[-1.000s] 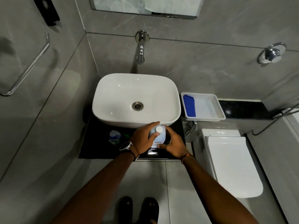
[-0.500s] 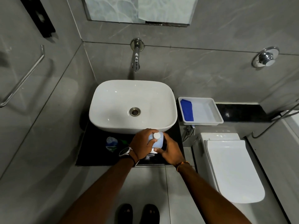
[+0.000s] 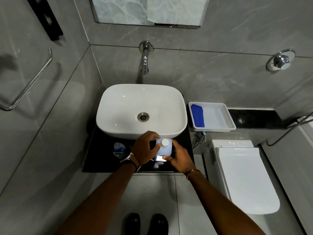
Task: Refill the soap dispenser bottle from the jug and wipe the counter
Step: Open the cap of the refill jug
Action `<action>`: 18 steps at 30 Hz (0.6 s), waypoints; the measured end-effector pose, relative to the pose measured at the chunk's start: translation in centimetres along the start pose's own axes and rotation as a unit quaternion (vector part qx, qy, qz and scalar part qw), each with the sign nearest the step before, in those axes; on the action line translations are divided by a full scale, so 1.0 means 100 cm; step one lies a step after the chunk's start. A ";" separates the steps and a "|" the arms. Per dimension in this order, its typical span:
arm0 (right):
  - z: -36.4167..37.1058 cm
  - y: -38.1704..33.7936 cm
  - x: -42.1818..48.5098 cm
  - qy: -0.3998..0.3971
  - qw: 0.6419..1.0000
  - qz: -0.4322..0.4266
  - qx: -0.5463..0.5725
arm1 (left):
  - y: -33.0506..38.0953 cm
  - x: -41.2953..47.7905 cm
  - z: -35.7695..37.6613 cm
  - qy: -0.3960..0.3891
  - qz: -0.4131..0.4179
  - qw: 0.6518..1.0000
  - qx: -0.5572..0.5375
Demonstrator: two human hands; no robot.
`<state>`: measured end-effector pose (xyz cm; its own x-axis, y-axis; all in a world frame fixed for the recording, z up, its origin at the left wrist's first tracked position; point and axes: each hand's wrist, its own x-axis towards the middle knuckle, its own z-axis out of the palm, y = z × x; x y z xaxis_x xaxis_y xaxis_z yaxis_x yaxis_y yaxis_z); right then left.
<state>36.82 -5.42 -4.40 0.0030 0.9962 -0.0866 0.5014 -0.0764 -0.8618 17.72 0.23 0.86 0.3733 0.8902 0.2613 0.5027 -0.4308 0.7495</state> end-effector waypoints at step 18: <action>-0.005 0.007 0.002 -0.012 1.000 -0.008 -0.017 | -0.002 0.014 0.013 -0.154 0.057 0.986 0.027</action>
<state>37.60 -5.21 -4.72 -0.0261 0.9960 -0.0857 0.5306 -0.0588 -0.8456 19.19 1.34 0.26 0.6451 0.7513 0.1394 0.4808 -0.5408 0.6902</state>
